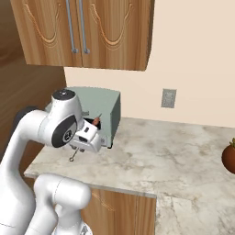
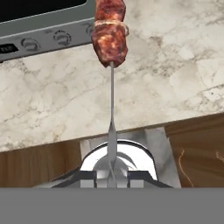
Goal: Store the kebab skewer in the freezer for long-term storage. Close the freezer door after placing the cooked food.
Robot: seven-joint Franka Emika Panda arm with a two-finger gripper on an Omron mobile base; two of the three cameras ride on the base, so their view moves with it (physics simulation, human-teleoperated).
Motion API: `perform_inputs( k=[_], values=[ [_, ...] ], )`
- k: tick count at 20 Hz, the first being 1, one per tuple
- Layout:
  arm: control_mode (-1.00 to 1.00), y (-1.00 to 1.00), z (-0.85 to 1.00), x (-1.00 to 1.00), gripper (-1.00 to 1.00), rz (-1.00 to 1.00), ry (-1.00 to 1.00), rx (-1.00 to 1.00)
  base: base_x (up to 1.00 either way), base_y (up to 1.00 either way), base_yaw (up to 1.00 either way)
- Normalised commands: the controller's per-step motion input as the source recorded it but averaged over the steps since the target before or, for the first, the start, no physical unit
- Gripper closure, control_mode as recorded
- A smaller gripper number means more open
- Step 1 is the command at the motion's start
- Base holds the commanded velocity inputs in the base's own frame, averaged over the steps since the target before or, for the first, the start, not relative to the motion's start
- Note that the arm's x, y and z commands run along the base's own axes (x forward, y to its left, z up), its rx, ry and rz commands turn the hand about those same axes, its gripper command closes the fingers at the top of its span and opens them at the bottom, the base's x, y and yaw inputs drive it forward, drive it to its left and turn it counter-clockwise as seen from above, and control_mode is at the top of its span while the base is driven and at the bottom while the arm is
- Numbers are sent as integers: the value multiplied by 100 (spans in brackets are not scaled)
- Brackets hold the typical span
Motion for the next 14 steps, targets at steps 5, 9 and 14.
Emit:
perform_inputs(
  k=[5,9,14],
  values=[
    [-100,49,11,-3,100,10,2,-3,0,0,0],
    [-100,9,1,-4,100,4,0,-1,0,0,0],
    [-100,0,0,0,100,0,0,0,0,0,0]
  ],
)
